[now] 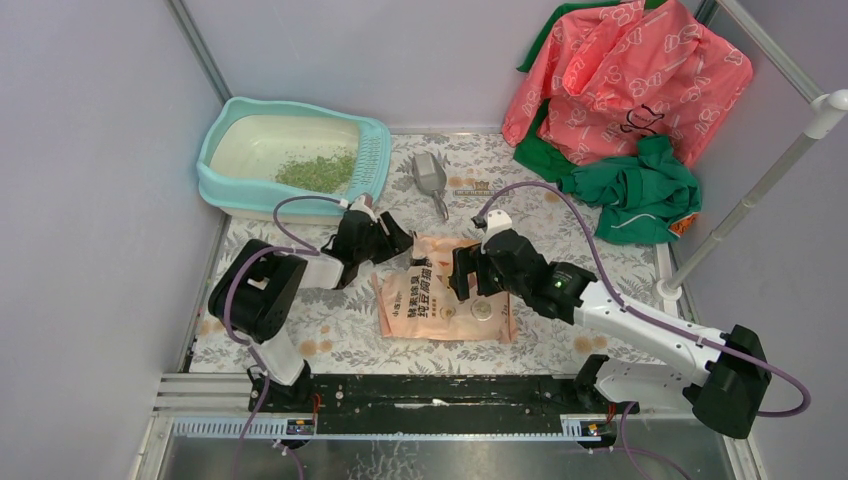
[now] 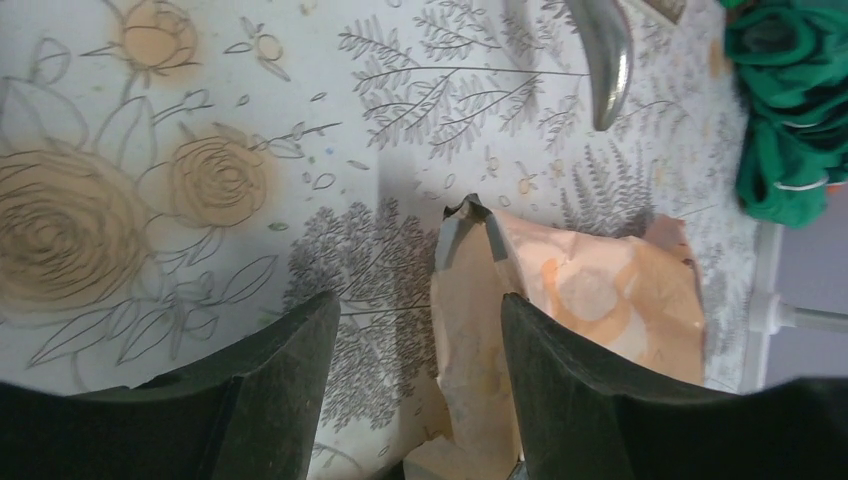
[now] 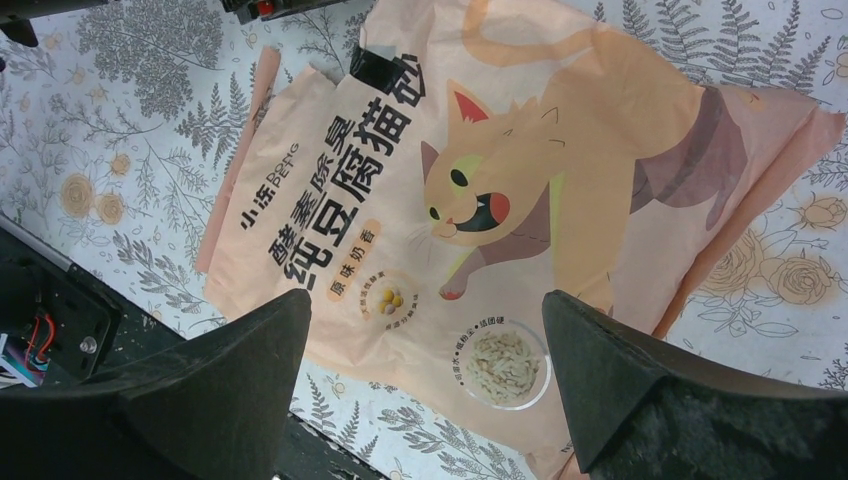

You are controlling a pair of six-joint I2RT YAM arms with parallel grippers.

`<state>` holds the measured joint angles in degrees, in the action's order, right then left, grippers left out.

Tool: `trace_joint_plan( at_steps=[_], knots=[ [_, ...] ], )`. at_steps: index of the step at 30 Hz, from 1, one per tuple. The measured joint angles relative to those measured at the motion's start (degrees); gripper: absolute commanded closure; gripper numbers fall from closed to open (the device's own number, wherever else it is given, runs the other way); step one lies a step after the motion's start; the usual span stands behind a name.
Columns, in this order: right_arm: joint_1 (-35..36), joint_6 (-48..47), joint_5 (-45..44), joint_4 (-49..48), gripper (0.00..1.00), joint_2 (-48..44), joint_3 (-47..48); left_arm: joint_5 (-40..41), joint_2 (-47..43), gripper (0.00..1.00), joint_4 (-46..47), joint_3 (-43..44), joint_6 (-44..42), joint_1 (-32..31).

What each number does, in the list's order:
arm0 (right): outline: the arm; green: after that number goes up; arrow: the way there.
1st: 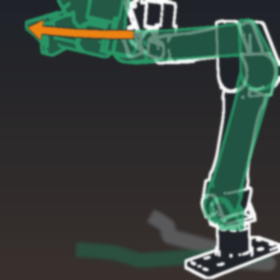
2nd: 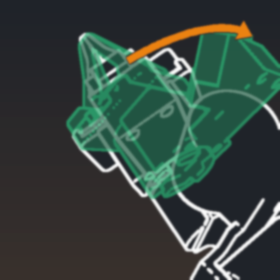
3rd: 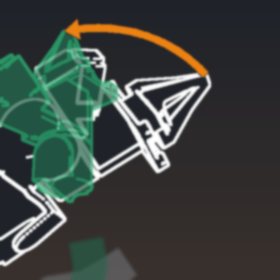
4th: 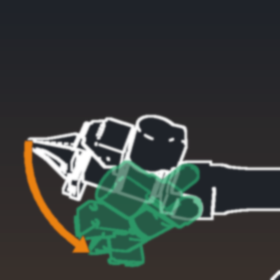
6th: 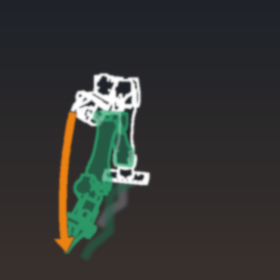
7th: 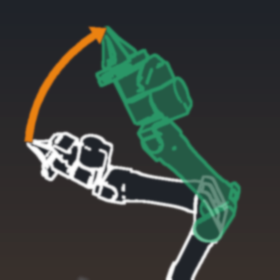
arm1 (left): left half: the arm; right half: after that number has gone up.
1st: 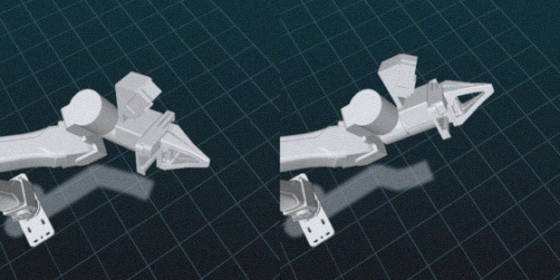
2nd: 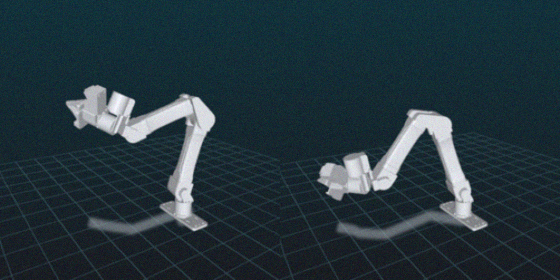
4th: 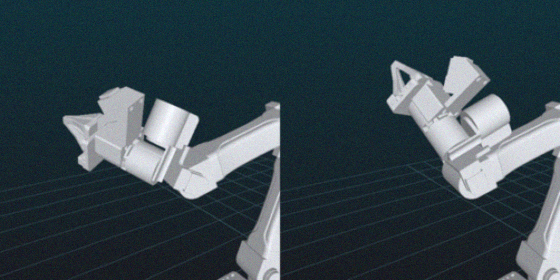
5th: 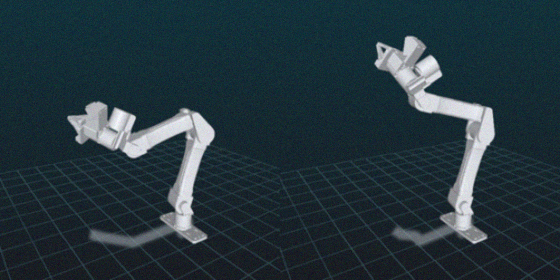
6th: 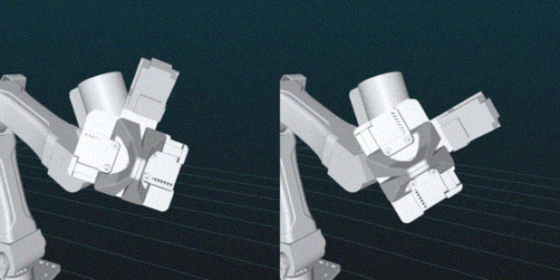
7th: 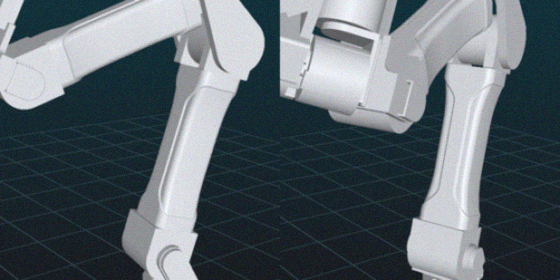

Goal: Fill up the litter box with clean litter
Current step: Adjust the cat litter bag at the center of the board.

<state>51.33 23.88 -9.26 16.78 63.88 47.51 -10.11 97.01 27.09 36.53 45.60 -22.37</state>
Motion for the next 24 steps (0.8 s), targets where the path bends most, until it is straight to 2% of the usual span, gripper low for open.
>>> trace_joint_plan(
  at_steps=[7, 13, 17, 21, 24],
  knots=[
    [-0.1, 0.0, 0.4, -0.7, 0.06, -0.2, -1.1, -4.5, 3.7, 0.4, 12.9, -3.7, 4.5, 1.6],
    [-0.7, 0.0, 0.9, -0.9, 0.06, -0.9, -1.8, -4.0, 1.1, 0.41, 13.1, -7.0, 6.1, 2.7],
    [-0.8, 0.0, 1.6, -1.4, 0.07, -0.9, -2.0, -3.8, -0.8, 0.46, 12.8, -9.1, 7.1, 3.5],
    [-0.8, -0.1, 2.0, -1.8, 0.07, -0.9, -2.2, -4.4, -0.7, 0.45, 13.7, -9.4, 8.0, 3.7],
    [-0.8, -0.1, 2.4, -2.1, 0.07, -0.9, -2.3, -6.7, 0.9, 0.43, 18.4, -9.4, 9.1, 3.8]
  ],
)
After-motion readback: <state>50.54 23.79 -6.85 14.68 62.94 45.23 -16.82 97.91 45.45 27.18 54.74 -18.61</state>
